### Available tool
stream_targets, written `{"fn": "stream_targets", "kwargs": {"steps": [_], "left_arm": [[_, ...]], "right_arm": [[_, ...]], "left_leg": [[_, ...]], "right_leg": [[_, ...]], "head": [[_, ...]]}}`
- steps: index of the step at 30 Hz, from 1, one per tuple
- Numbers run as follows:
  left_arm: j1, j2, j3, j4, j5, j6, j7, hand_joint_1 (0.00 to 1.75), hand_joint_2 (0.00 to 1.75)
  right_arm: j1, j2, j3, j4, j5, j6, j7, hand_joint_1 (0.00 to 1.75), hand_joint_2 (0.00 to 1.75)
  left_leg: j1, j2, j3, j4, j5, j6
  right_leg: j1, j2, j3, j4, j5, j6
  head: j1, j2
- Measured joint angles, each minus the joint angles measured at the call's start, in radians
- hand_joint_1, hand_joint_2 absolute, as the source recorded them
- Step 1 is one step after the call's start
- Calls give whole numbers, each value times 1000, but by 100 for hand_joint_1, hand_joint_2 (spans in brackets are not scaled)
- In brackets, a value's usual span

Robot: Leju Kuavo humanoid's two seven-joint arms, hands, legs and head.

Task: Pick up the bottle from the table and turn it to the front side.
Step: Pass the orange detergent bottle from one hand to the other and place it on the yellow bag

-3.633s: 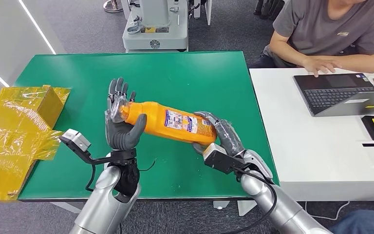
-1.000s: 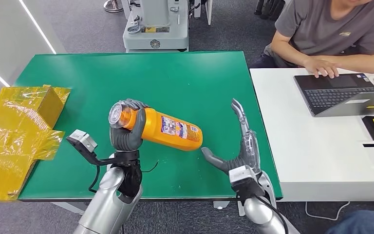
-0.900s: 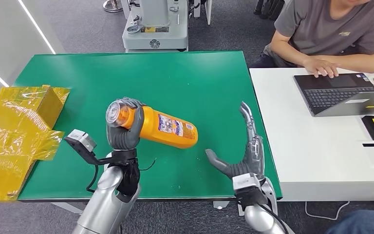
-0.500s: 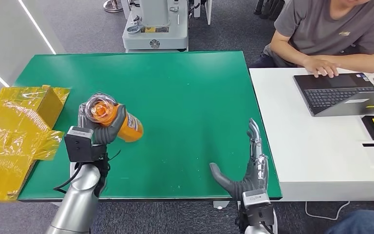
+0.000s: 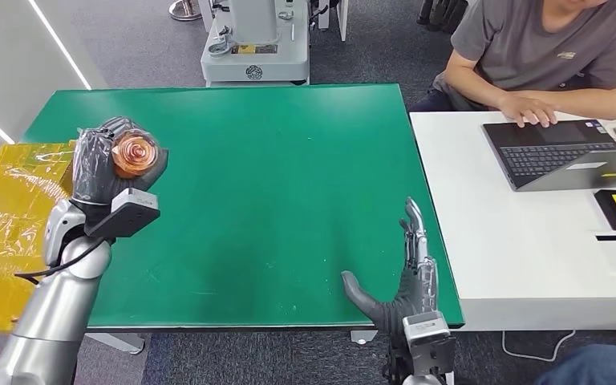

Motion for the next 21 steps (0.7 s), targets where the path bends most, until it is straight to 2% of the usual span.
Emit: {"fn": "stream_targets", "kwargs": {"steps": [6, 11, 16, 21], "left_arm": [[-42, 49, -3, 50, -108, -25, 43, 175, 175], [-114, 144, -35, 144, -325, -122, 97, 175, 175], [-213, 213, -106, 278, -466, -188, 118, 175, 175], [-308, 229, -220, 448, -629, -185, 154, 175, 175]], "right_arm": [[7, 12, -8, -6, 4, 19, 3, 0, 175], [31, 16, -36, -12, 3, 71, 1, 0, 175], [45, 26, -62, -3, -3, 100, -18, 0, 175], [46, 30, -72, 11, -18, 96, -22, 0, 175]], "left_leg": [[0, 0, 0, 0, 0, 0], [0, 2, 0, 0, 0, 0], [0, 2, 0, 0, 0, 0], [0, 2, 0, 0, 0, 0]], "right_leg": [[0, 1, 0, 0, 0, 0], [0, 2, -2, 0, 0, 0], [0, 3, -2, 0, 0, 0], [0, 2, -1, 0, 0, 0]], "head": [[0, 0], [0, 0], [0, 0], [0, 0]]}}
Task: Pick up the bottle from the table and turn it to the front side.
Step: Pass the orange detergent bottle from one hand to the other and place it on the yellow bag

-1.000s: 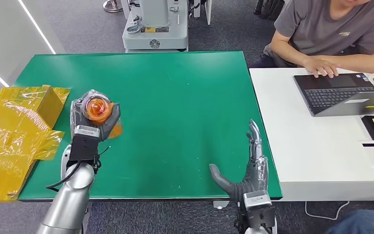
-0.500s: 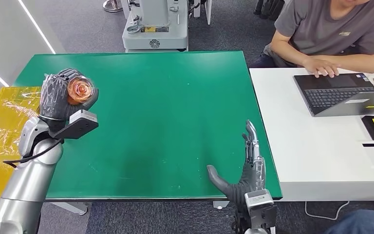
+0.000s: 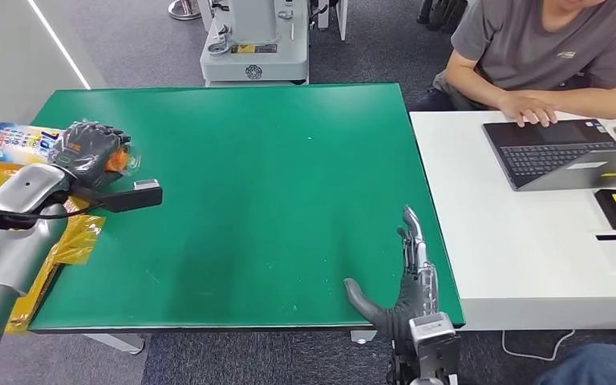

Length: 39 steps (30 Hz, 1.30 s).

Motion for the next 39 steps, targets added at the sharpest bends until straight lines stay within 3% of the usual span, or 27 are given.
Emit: {"fn": "stream_targets", "kwargs": {"steps": [7, 25, 39], "left_arm": [[-30, -16, -85, 173, -50, 36, 30, 175, 175], [-39, -27, -113, 280, -49, 33, 23, 175, 175], [49, -30, -108, 403, 21, 36, -16, 175, 175]], "right_arm": [[-2, 0, 0, 7, -11, -19, -2, 0, 175], [-11, 0, 1, 11, -10, -25, -2, 0, 175], [-19, 1, 8, -17, 37, -39, 0, 0, 175]], "left_leg": [[0, 1, 0, 0, 0, 0], [0, 1, 0, 0, 0, 0], [0, 1, 0, 0, 0, 0]], "right_leg": [[0, 1, 0, 0, 0, 0], [0, 1, 0, 0, 0, 0], [0, 1, 0, 0, 0, 0]], "head": [[0, 0], [0, 0], [0, 0]]}}
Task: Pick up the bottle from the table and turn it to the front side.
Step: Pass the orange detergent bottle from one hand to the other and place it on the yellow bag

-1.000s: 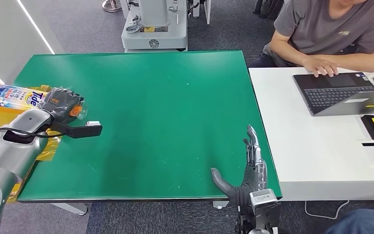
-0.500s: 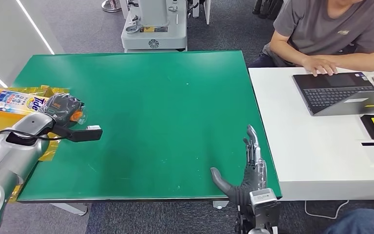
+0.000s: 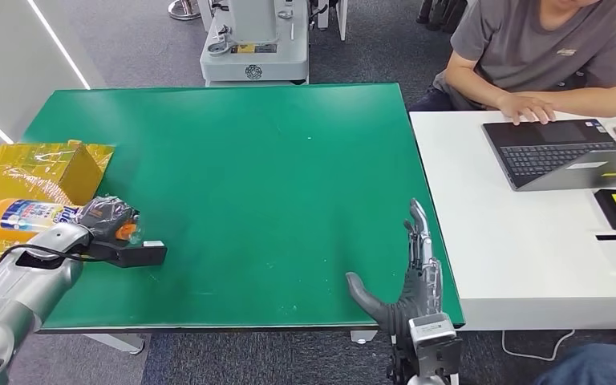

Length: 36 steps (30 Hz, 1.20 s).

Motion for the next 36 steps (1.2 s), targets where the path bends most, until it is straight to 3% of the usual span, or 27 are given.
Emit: {"fn": "stream_targets", "kwargs": {"steps": [9, 17, 24, 25, 28, 29, 33, 36], "left_arm": [[30, -21, 5, 34, 2, -8, 17, 175, 175], [51, -31, 6, 38, -35, 87, 13, 175, 175], [53, -42, 7, 38, -40, 94, 13, 171, 175], [53, -43, 9, 38, -43, 95, 13, 154, 175], [56, -49, 20, 38, -53, 111, 15, 55, 175], [58, -51, 25, 38, -57, 122, 18, 37, 175], [65, -60, 42, 38, -71, 160, 31, 11, 175], [65, -66, 56, 38, -77, 176, 34, 2, 175]], "right_arm": [[-8, 10, 1, -9, 11, 11, 18, 0, 175], [-11, 17, 0, -9, 13, 33, 16, 0, 175], [-12, 24, 0, -9, 14, 34, 15, 0, 175], [-12, 24, 0, -9, 15, 34, 15, 0, 175], [-12, 26, 0, -9, 16, 34, 15, 0, 175], [-12, 26, 0, -9, 17, 34, 15, 0, 175], [-12, 27, 0, -9, 18, 34, 16, 0, 175], [-12, 28, 0, -9, 19, 34, 17, 0, 175]], "left_leg": [[0, -1, 0, 0, 0, 0], [0, -2, 0, 0, 0, 0], [0, -3, 1, 0, 0, 0], [0, -3, 1, 0, 0, 0], [0, -3, 1, 0, 0, 0], [0, -3, 1, 0, 0, 0], [0, -3, 1, 0, 0, 0], [0, -3, 1, 0, 0, 0]], "right_leg": [[0, -1, 0, 0, 0, 0], [0, -3, 1, 0, 0, 0], [0, -4, 2, 0, 0, 0], [0, -5, 2, 0, 0, 0], [0, -5, 2, 0, 0, 0], [0, -5, 2, 0, 0, 0], [0, -5, 2, 0, 0, 0], [0, -4, 2, 0, 0, 0]], "head": [[0, 0], [0, 0], [0, 0], [0, 0], [0, 0], [0, 0], [0, 0], [0, 0]]}}
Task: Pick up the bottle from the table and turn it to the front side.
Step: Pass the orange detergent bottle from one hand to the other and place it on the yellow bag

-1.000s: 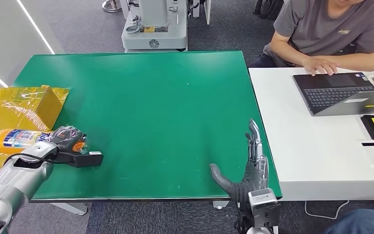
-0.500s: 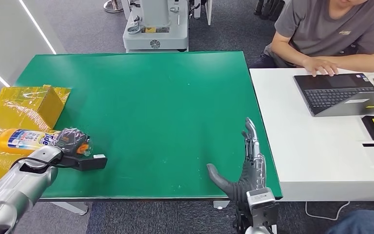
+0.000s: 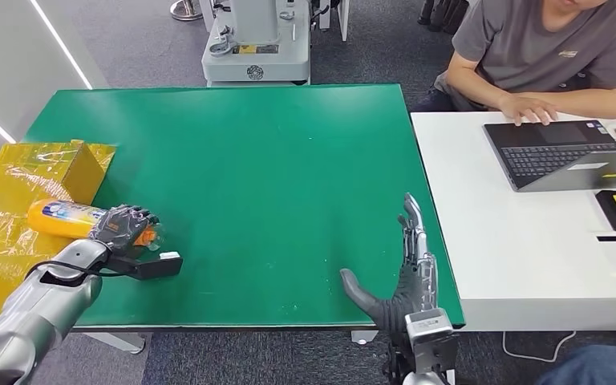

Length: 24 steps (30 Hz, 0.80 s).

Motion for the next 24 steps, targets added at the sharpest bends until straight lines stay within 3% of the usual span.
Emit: {"fn": "stream_targets", "kwargs": {"steps": [24], "left_arm": [[3, -37, 53, 0, -65, 79, 12, 9, 175]], "right_arm": [[7, 13, -2, -14, 15, -12, 9, 0, 175]], "left_leg": [[0, 0, 0, 0, 0, 0]], "right_leg": [[0, 1, 0, 0, 0, 0]], "head": [[0, 0]]}}
